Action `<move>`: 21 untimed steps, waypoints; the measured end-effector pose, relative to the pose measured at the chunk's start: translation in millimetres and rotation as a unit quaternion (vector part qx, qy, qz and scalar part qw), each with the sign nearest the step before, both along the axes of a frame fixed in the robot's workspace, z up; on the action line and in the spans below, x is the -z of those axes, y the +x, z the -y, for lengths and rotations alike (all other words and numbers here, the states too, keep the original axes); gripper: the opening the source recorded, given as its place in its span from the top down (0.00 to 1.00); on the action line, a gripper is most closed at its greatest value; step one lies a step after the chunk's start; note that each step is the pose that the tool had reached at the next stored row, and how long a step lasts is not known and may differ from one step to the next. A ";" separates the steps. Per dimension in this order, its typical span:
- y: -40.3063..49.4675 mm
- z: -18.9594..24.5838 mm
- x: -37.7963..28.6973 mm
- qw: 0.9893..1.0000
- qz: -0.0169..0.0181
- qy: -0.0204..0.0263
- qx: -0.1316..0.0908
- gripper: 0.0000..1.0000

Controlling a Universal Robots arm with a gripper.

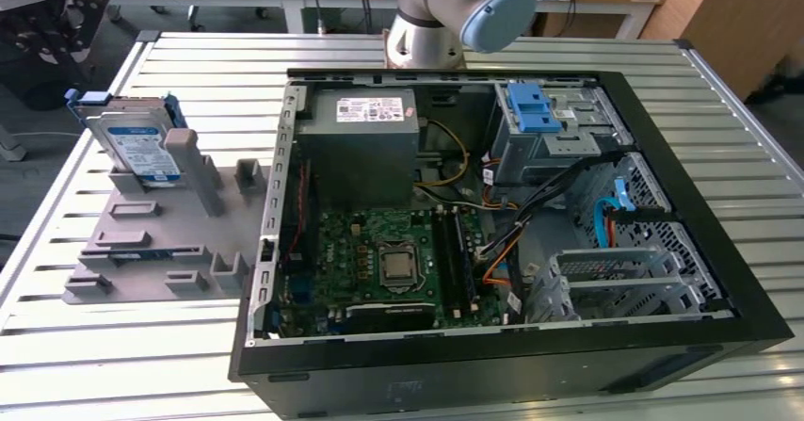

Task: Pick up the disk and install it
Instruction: 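Pick up the disk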

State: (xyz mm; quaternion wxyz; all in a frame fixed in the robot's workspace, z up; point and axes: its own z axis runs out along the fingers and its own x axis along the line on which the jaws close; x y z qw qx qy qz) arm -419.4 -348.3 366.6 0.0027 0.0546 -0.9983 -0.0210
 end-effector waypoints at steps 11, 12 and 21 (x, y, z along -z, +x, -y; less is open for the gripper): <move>-0.3 0.0 0.0 0.999 0.000 0.000 -0.048 0.89; -0.3 0.0 0.0 0.999 0.000 0.000 -0.052 0.89; -0.6 0.0 0.1 0.996 0.000 0.000 -0.084 0.89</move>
